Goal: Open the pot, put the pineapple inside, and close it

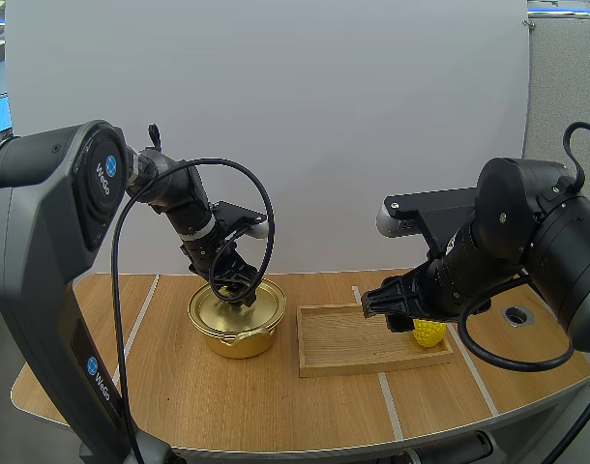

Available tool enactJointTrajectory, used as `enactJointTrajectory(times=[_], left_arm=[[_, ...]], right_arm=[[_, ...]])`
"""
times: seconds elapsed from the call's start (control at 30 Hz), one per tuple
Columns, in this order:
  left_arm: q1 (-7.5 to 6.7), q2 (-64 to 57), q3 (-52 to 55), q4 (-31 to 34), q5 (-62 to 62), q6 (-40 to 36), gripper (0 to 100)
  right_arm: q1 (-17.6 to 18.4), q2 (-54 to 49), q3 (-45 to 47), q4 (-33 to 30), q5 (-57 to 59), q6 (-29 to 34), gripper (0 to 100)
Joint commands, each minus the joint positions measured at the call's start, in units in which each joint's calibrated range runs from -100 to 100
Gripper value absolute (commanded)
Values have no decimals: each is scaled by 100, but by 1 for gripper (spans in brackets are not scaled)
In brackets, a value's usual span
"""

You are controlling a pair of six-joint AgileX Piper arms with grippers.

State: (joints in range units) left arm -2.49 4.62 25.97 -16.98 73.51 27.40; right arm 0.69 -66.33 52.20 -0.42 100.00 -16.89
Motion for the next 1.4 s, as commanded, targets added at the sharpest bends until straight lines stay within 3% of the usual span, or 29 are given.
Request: enactJointTrajectory(times=[0.0, 0.33, 0.43, 0.53, 0.57, 0.9, 1.37], left_arm=[[-20, 43, -49, -5, -69, 25, 100], [-20, 124, -49, -5, 59, 25, 98], [-20, 124, -49, -5, 59, 12, 57], [-20, 124, -49, -5, 59, 12, 7], [-20, 124, -49, -5, 59, 12, 0], [-20, -123, -49, -5, 286, 12, 0], [-20, -2216, -876, 189, 741, -132, 0]], right_arm=[[-16, -17, -58, -40, 0, -23, 100], [-16, -17, -58, -40, -49, -23, 100], [-16, -17, -58, -40, -49, -23, 100], [-16, -17, -58, -40, -49, -23, 100], [-16, -17, -58, -40, -49, -23, 100], [-16, -17, -58, -40, -49, -23, 100], [-16, -17, -58, -40, -49, -23, 100]])
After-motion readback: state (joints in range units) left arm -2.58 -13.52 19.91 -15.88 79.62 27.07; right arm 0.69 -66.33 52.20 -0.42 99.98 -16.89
